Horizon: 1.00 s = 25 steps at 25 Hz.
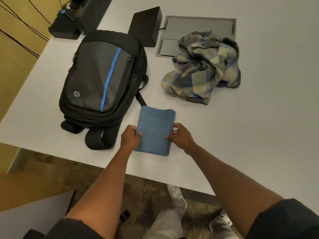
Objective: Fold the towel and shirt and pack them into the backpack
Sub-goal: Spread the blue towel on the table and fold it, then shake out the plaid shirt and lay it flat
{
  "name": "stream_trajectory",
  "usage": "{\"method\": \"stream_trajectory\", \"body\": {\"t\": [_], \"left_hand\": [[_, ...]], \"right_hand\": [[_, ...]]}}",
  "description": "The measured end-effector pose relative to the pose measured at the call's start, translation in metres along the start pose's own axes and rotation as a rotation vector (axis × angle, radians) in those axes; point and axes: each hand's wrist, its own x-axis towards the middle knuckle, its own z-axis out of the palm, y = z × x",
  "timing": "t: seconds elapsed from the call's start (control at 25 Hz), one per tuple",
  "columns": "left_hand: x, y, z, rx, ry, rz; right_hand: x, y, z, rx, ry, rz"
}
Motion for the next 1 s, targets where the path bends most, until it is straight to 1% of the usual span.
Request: {"method": "stream_trajectory", "body": {"t": [0.12, 0.24, 0.52, 0.6, 0.68, 0.76, 0.8, 0.88, 1.0], "left_hand": [[0.009, -0.008, -0.011, -0.012, 0.006, -0.002], [0.012, -0.010, -0.016, -0.076, 0.008, -0.016], [0.011, -0.012, -0.014, -0.155, 0.021, -0.010], [0.010, -0.010, -0.014, -0.133, 0.081, 0.023], [0.007, -0.005, -0.012, -0.057, 0.187, 0.094], [0.004, 0.004, -0.009, -0.037, 0.289, 0.155], [0.003, 0.011, -0.006, -0.043, 0.321, 0.180], [0.002, 0.030, 0.000, -0.036, 0.349, 0.249], [0.002, 0.068, 0.012, -0.031, 0.294, 0.375]], "right_hand": [[0.006, -0.009, 0.011, -0.048, -0.004, -0.003], [0.009, -0.012, 0.017, -0.070, 0.017, -0.010], [0.009, -0.008, 0.014, 0.017, 0.041, 0.012], [0.011, -0.006, 0.012, 0.048, 0.042, 0.034], [0.014, -0.005, 0.007, 0.055, 0.035, 0.059], [0.016, -0.002, 0.000, 0.048, 0.047, 0.080], [0.017, 0.000, -0.007, 0.035, 0.079, 0.074], [0.019, -0.002, -0.023, 0.002, 0.213, 0.010], [0.022, -0.020, -0.058, -0.006, 0.523, -0.152]]}}
